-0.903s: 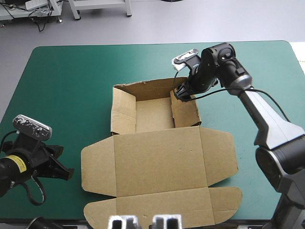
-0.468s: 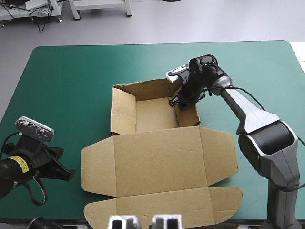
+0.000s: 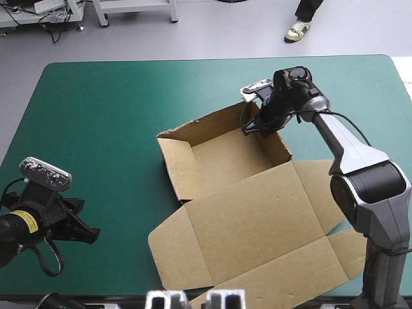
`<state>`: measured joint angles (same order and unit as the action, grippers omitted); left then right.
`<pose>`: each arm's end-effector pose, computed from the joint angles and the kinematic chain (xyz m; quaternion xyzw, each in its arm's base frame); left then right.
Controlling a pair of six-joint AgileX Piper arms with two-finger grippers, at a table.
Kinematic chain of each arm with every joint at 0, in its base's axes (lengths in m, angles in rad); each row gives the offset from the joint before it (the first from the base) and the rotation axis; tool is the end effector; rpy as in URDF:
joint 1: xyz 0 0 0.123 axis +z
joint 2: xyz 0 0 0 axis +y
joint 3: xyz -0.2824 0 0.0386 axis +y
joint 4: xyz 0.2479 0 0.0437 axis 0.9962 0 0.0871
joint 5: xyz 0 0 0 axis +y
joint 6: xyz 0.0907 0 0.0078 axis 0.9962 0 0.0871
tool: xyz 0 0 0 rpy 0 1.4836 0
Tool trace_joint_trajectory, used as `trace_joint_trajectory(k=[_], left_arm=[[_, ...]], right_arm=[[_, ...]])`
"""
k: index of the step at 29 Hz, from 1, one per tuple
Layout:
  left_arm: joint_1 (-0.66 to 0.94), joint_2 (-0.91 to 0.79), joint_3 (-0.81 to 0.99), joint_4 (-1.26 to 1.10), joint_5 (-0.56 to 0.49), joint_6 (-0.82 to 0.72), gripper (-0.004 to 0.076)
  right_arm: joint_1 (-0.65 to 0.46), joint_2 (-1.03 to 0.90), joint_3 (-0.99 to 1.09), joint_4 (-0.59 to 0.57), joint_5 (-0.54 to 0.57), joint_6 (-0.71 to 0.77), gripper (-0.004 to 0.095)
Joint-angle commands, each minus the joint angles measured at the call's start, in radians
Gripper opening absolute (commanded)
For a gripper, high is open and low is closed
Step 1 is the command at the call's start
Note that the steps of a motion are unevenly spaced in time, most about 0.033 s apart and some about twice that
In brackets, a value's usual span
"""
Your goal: Fold the box
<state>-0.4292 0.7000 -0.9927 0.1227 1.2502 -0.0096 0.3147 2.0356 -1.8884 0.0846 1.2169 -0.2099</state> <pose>0.0880 -0.0287 0.3787 0.1935 0.9173 -0.0147 0.3476 0.4152 0.1427 0.2781 -0.2479 0.9568 0.0490 0.1439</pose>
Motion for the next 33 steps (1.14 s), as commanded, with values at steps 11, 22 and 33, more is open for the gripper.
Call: trace_joint_trajectory(k=[11, 22, 33], left_arm=[[-0.006, 0.001, -0.023, 0.034, 0.030, 0.000, -0.0004], [-0.006, 0.001, -0.023, 0.079, 0.001, 0.000, -0.0004], [-0.006, 0.001, -0.023, 0.071, -0.054, 0.000, -0.0004]], right_arm=[[-0.352, -0.056, -0.267, -0.023, -0.051, -0.108, -0.0024], [-0.755, 0.014, -0.282, 0.020, -0.138, -0.129, -0.0024], [-0.796, 0.114, -0.282, 0.122, -0.142, -0.245, 0.0061]])
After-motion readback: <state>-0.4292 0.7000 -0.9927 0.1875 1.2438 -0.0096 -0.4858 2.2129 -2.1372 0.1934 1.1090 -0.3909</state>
